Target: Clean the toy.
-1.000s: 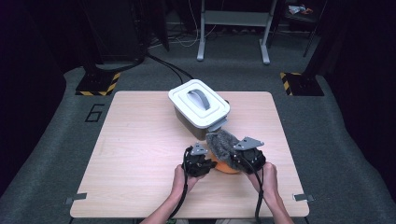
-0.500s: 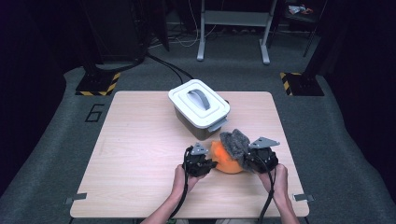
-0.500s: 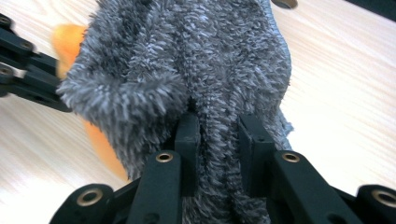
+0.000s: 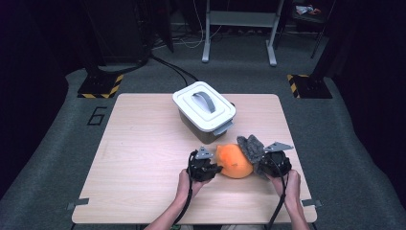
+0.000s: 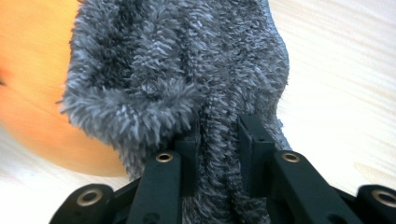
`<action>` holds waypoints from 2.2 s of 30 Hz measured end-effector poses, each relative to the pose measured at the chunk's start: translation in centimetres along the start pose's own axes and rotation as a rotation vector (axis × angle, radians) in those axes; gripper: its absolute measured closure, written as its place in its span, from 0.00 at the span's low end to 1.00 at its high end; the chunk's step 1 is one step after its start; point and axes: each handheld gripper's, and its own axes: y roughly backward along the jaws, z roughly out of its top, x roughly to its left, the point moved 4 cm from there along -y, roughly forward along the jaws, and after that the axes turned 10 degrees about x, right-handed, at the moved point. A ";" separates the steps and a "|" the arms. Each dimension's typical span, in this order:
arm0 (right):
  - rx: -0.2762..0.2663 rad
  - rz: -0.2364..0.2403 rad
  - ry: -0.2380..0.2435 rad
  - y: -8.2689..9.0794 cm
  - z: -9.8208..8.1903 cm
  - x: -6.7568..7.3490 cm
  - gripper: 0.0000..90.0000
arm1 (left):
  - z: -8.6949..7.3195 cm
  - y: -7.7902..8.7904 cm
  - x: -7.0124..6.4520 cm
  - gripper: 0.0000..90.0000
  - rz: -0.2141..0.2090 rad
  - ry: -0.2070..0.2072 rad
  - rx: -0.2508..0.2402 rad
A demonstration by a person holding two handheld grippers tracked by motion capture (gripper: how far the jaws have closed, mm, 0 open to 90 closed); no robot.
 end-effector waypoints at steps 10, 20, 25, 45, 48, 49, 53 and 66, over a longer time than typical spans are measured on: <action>0.082 -0.006 -0.031 -2.7 -1.3 -1.1 0.80 | -0.1 0.0 0.0 0.91 -0.007 0.009 -0.003; 0.105 -0.020 -0.044 -2.6 -1.7 -2.0 0.80 | -0.3 0.1 0.3 0.91 -0.005 0.009 0.002; 0.052 -0.038 -0.057 -0.3 -1.3 -2.3 0.80 | -0.4 0.1 0.5 0.90 -0.007 0.011 -0.002; -0.151 0.065 0.060 5.6 2.6 1.5 0.80 | -0.3 0.0 0.5 0.90 -0.009 0.012 -0.003; -0.108 0.082 0.085 4.3 2.7 2.3 0.80 | -0.3 0.0 0.5 0.89 -0.010 0.010 -0.003; -0.095 0.081 0.085 3.7 2.7 2.6 0.80 | -0.3 0.0 0.5 0.89 -0.008 0.008 -0.003; -0.062 0.071 0.067 2.2 2.4 2.8 0.80 | -0.4 0.0 0.6 0.87 -0.003 0.004 -0.004; -0.048 0.058 0.045 1.3 2.8 2.4 0.80 | -1.1 -0.2 0.1 0.62 0.120 -0.089 0.001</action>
